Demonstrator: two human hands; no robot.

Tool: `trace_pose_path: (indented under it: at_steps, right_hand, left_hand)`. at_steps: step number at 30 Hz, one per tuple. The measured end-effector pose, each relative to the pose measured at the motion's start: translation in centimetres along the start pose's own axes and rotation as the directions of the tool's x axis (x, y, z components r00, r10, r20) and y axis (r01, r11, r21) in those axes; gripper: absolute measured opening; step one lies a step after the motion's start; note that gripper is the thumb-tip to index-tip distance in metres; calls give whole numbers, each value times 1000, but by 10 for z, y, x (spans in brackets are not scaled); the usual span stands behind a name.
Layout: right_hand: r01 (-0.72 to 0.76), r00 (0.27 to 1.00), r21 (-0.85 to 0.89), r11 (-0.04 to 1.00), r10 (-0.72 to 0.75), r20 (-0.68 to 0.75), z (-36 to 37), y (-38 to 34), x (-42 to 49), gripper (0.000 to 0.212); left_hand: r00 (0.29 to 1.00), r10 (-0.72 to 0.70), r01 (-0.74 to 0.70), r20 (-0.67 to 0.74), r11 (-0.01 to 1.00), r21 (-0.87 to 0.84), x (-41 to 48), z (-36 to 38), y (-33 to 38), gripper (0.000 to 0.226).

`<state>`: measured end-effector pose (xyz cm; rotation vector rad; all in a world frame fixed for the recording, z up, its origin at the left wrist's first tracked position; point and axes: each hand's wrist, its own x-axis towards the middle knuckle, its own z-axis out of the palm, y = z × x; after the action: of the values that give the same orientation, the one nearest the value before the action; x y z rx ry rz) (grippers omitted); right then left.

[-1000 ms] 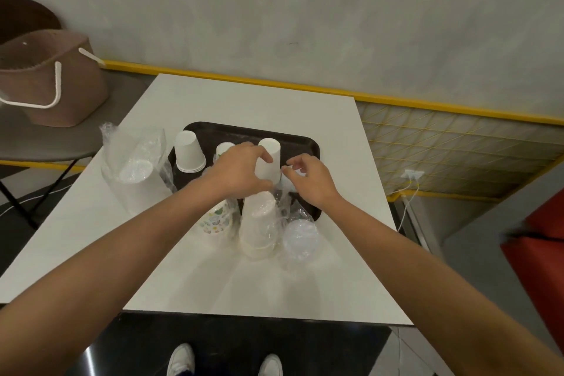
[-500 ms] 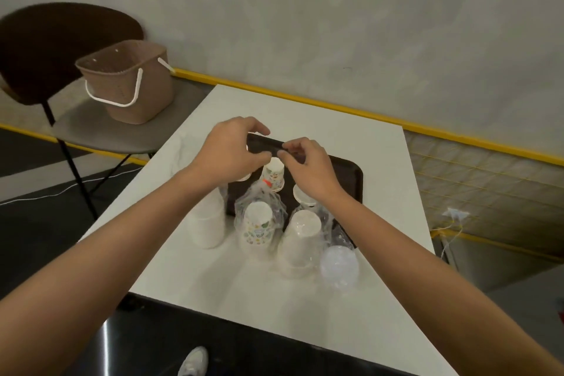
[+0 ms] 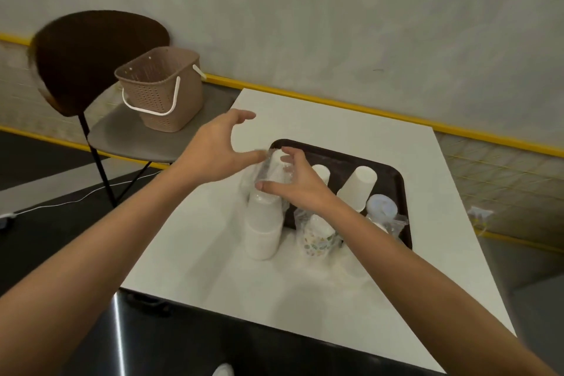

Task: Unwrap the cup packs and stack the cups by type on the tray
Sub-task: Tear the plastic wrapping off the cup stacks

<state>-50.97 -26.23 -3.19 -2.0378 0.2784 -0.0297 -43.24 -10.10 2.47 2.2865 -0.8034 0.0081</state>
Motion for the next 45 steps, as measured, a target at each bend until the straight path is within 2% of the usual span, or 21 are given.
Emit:
trace_pose_path:
  at_steps: [3,7,10,13,18,22,26,30,34,36,45]
  right_hand:
    - [3,999,20,1000,-2,-37,17,3,3,92]
    - [-29,993,44,999,34,-110,32,8,11,99]
    - [-14,986,72,997,26,-166,40,11,13,104]
    - [7,978,104,995,15,-209,46,14,10,109]
    - [-8,965,124,992,40,-261,59,19,3,112]
    - [-20,951,156,988,67,-303,70,24,0,119]
    - [-30,939,199,980,96,-332,81,29,-8,125]
    - [-60,932,205,977,128,-339,90,41,-11,122]
    - [-115,929,178,977,170,-330,96,55,-14,92]
    - [-121,919,209,970,189,-345,101,62,-16,84]
    - [-141,883,285,948,250,-397,118,82,-14,86]
  left_hand:
    - [983,-45,59,180,996,-73,-5,3,-33,86]
    - [918,-56,127,394,979,-157,-9,21,-64,97]
    - [871,-74,188,486,963,-191,-9,40,-84,97]
    - [833,-33,181,552,960,-215,-12,61,-92,94]
    - [817,35,206,576,914,-349,-19,86,-91,69]
    - [817,2,249,577,901,-355,-24,98,-97,73]
    - [811,-21,287,584,885,-368,-34,108,-102,49]
    - [805,-13,275,594,894,-352,-36,114,-109,50]
    - [821,15,242,570,896,-372,-38,118,-112,52]
    - [830,19,242,557,888,-391,-39,119,-111,55]
    - [813,5,244,583,905,-348,-44,126,-117,72]
